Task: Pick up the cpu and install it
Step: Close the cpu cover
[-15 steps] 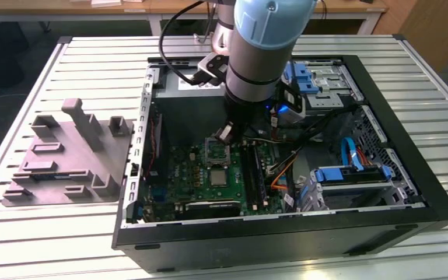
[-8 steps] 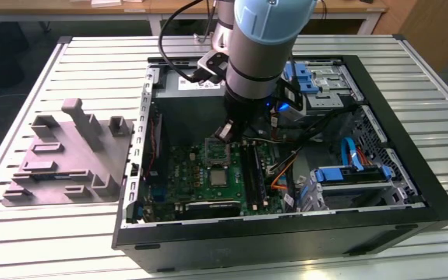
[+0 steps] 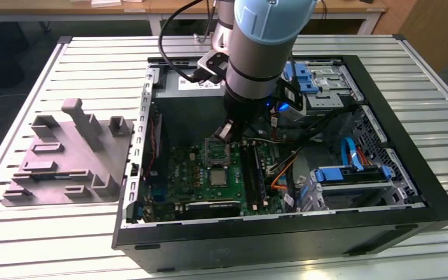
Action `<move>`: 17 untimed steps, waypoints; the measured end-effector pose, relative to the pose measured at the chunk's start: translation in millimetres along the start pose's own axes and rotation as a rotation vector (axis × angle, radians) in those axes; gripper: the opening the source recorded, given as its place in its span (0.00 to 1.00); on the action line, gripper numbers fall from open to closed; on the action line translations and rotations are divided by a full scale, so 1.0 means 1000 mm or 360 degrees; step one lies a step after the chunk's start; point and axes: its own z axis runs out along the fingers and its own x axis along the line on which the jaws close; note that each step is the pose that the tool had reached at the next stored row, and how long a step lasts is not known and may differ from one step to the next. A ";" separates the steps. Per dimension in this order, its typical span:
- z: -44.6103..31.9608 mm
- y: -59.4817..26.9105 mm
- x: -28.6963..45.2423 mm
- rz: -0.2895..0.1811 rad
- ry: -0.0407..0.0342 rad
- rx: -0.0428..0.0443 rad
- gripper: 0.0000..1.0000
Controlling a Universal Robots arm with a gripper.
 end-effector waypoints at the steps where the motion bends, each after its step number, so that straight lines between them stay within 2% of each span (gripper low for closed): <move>1: 0.0000 0.0000 0.0000 -0.0001 0.0000 0.0000 0.11; 10: -0.0007 0.0001 -0.0001 -0.0078 0.0013 -0.0008 0.11; 17: -0.0027 0.0005 -0.0003 -0.0087 0.0014 -0.0009 0.11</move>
